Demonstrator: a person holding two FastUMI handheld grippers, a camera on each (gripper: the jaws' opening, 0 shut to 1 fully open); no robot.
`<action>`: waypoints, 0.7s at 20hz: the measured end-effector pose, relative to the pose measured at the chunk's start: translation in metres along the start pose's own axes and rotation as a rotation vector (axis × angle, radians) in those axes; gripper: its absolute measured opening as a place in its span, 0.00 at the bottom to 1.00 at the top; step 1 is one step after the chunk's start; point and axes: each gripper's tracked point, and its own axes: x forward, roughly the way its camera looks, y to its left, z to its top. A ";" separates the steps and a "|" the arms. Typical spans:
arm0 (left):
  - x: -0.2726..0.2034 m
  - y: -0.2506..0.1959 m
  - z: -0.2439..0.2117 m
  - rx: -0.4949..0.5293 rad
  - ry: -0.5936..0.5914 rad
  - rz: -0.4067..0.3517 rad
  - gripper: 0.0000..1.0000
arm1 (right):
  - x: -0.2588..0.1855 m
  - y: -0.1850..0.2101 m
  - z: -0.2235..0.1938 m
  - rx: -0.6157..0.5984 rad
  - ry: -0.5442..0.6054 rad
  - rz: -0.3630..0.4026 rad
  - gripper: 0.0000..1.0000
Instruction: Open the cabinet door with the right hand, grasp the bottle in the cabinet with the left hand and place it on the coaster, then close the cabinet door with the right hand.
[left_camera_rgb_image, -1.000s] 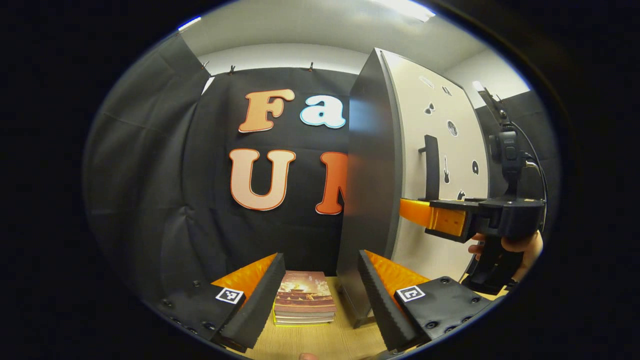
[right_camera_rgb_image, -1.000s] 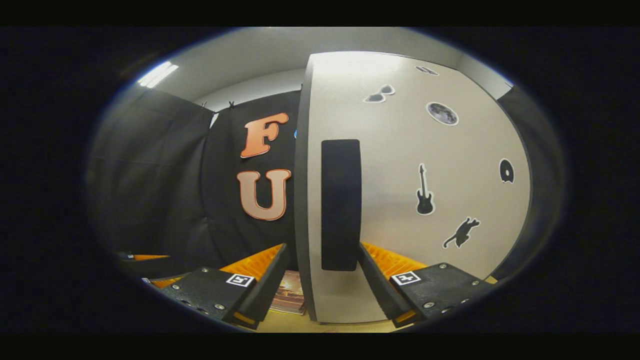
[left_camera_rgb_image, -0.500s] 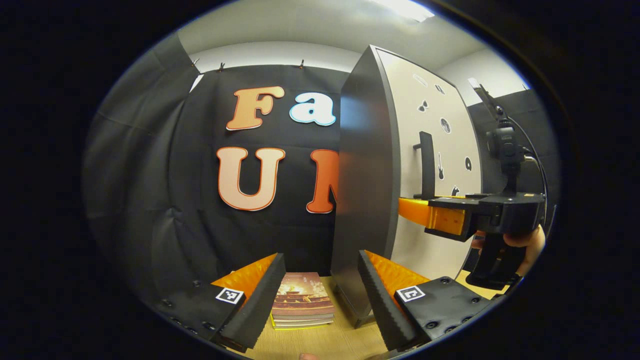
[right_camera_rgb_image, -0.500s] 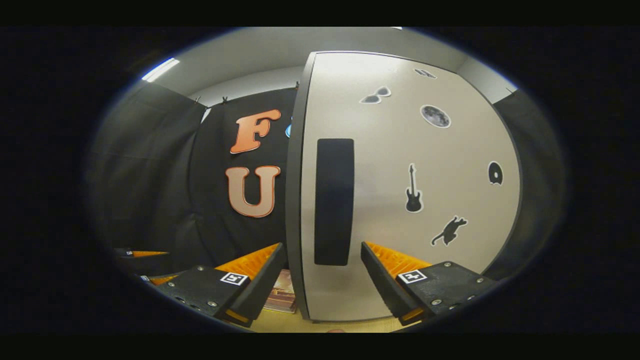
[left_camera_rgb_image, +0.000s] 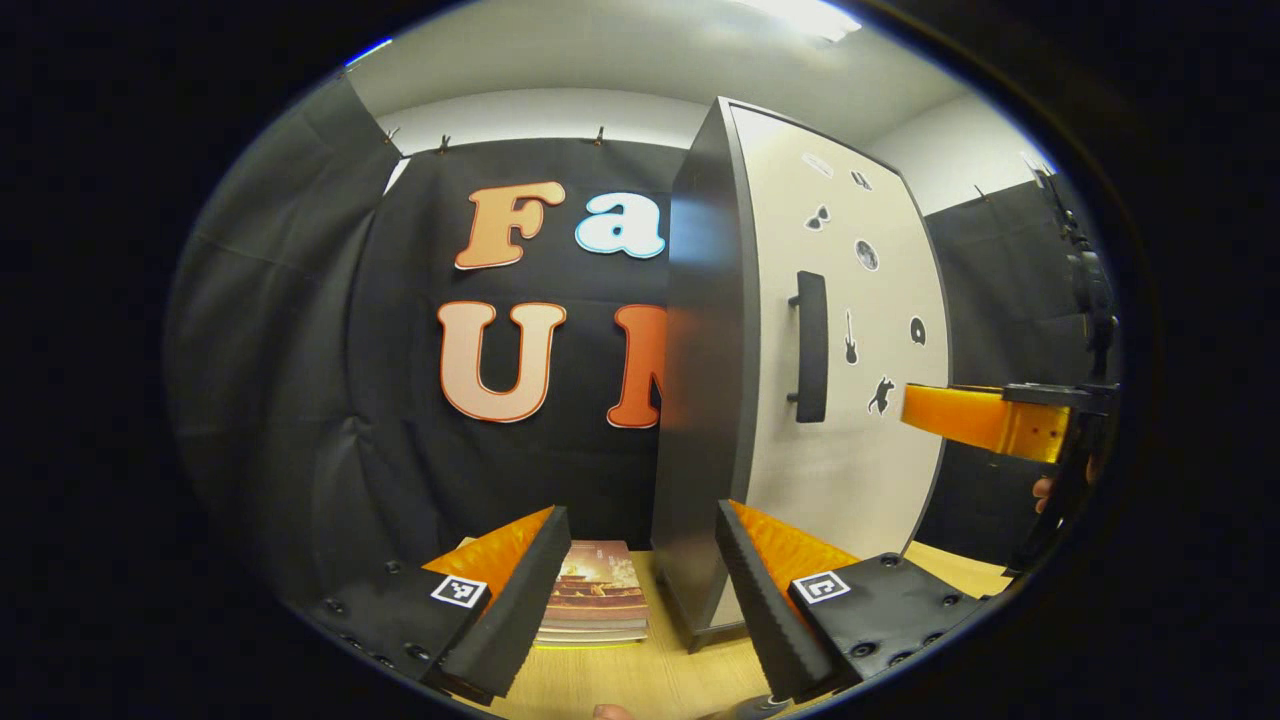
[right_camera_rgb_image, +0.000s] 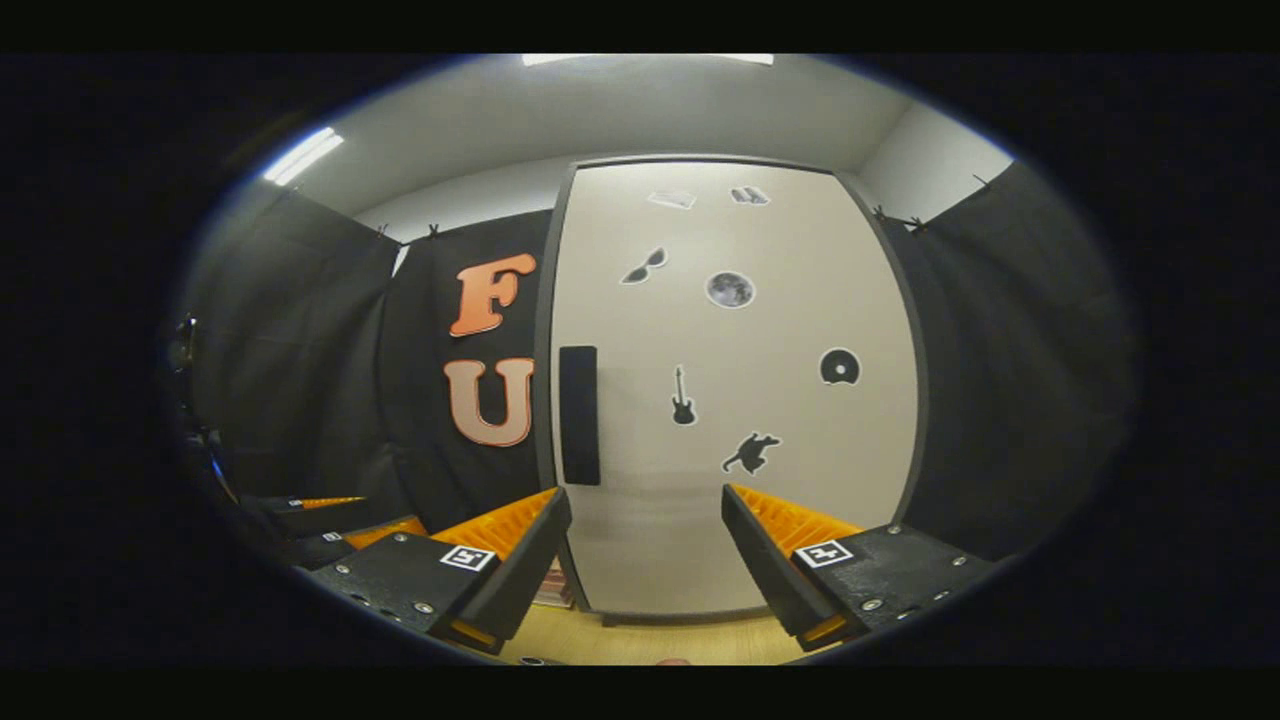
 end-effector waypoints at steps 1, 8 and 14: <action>-0.010 -0.008 0.002 -0.001 -0.004 0.027 0.95 | -0.010 -0.009 0.002 -0.007 0.001 0.001 0.93; -0.067 -0.050 0.013 -0.030 0.012 0.108 0.95 | -0.085 -0.068 0.014 -0.019 -0.027 0.015 0.93; -0.098 -0.060 0.020 -0.023 0.002 0.144 0.95 | -0.108 -0.078 0.016 -0.044 -0.037 0.001 0.93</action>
